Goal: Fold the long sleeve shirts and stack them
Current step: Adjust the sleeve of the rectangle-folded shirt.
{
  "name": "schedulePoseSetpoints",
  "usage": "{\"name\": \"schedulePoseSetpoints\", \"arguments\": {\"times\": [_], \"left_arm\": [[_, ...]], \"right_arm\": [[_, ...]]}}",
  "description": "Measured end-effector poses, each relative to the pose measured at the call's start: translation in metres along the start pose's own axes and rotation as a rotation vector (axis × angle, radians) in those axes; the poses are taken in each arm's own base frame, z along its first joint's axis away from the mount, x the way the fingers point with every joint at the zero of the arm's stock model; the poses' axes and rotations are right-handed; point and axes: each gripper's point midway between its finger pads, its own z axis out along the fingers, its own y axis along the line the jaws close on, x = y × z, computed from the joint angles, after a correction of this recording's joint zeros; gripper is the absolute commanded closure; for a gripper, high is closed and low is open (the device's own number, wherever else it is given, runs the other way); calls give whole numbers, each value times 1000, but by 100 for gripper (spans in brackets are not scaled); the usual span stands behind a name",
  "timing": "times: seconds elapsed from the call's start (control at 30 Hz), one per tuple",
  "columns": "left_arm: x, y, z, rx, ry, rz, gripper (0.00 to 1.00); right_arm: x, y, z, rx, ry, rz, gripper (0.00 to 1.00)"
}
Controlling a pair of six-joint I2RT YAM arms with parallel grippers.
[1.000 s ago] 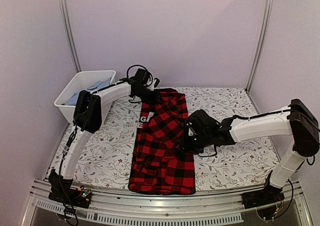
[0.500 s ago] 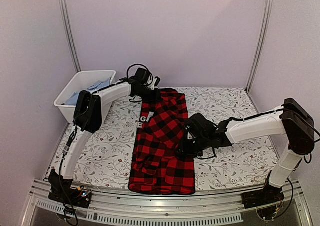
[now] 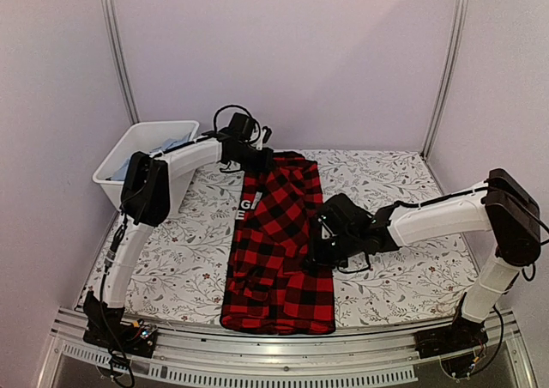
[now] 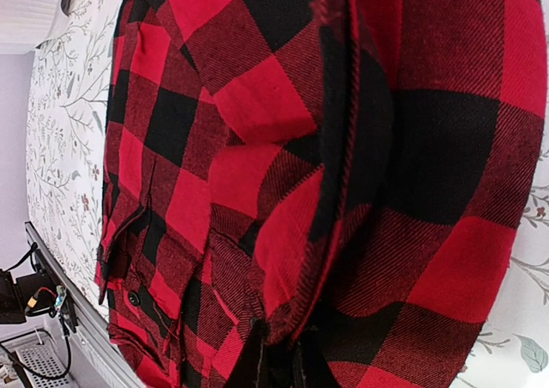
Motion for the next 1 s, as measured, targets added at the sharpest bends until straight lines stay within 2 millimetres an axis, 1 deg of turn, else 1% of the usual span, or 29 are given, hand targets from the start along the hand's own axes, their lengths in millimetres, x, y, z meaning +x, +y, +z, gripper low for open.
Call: {"name": "schedulePoseSetpoints", "arguments": {"times": [0.17, 0.3, 0.43, 0.63, 0.77, 0.83, 0.87, 0.9, 1.0], "left_arm": [[-13, 0, -16, -31, -33, 3, 100], [-18, 4, -21, -56, -46, -3, 100], [-17, 11, -22, -78, -43, -22, 100], [-16, 21, -23, -98, -31, -46, 100], [-15, 29, -16, -105, -26, -55, 99], [-14, 34, -11, -106, -24, -60, 90], [-13, 37, -8, -106, -22, -65, 81], [-11, 40, -6, -107, -18, -68, 69], [-7, 48, -3, -114, -5, -73, 62]], "right_arm": [[-2, 6, -8, -17, -10, -9, 93], [-6, 14, -18, -44, -24, -19, 93], [-8, 20, -25, -67, -30, -38, 93], [-8, 20, -26, -66, -27, -55, 93], [-18, 19, -29, -68, -42, -54, 93], [-24, 16, -30, -65, -48, -49, 93], [-28, 14, -31, -65, -51, -45, 93], [-31, 12, -32, -65, -52, -44, 93], [-39, 5, -33, -65, -52, -32, 94]]}}
